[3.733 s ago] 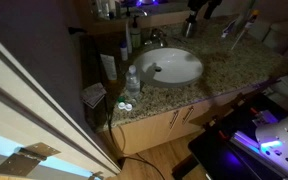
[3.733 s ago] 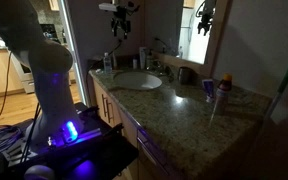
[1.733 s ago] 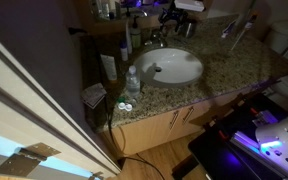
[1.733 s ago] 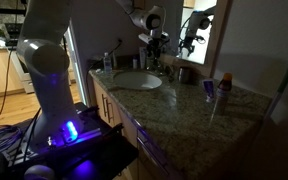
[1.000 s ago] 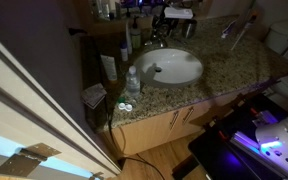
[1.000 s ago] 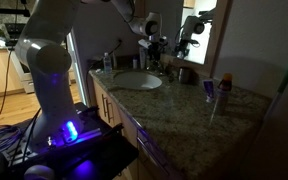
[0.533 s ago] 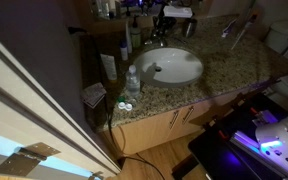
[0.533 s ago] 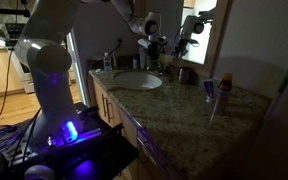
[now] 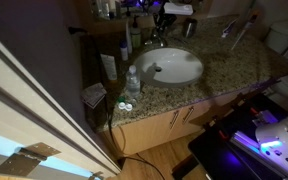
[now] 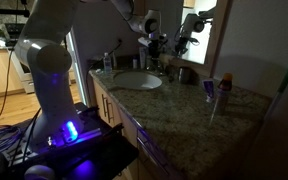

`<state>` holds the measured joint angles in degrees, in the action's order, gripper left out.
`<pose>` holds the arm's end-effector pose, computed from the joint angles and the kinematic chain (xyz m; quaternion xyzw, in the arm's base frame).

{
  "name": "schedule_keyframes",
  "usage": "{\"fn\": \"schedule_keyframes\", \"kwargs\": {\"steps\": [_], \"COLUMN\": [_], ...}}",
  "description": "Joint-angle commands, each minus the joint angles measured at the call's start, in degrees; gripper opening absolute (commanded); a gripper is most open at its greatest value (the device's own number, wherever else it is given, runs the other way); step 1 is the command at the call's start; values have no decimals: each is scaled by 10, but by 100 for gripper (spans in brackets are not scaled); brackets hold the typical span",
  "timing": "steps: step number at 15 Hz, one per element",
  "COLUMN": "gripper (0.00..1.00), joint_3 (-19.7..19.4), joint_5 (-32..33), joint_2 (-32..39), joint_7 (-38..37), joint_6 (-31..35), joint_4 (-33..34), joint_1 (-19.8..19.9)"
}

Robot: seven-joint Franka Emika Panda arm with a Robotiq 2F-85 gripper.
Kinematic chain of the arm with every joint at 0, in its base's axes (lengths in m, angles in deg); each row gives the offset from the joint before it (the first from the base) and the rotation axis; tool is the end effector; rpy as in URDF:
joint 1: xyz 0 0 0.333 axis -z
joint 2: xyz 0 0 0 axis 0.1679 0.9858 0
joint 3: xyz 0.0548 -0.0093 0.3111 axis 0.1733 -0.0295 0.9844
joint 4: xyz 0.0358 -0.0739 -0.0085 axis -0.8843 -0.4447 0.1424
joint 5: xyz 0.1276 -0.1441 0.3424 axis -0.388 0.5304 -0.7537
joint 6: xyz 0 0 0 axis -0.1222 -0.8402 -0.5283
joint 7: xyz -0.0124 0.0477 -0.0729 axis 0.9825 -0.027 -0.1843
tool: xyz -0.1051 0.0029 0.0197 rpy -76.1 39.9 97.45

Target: Move the faucet handle upwards

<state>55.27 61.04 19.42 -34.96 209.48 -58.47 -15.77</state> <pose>0.6987 0.0889 0.3445 -0.9862 0.1231 -0.0924 0.0609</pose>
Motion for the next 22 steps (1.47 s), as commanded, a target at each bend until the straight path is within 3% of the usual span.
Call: {"fn": "schedule_keyframes", "kwargs": {"steps": [1,5,10,14,15,17,22], "gripper": [7,7,7,7,54,59,95], "joint_3": [-17,-54,-90,-112,-115,-123,-120], "joint_5": [10,85,165,220,228,252,317], "joint_2": [-93,-95,-89,-91,-94,-100,-135], "joint_7": [5,-4,-61,-118,-133,-168,-249], "joint_6": [-9,-64,-4,-1,-11,-21,-92], "joint_4": [-52,-61,-71,-77,-78,-79,-84], "joint_1": [7,-7,-36,-65,-72,-87,-106]}}
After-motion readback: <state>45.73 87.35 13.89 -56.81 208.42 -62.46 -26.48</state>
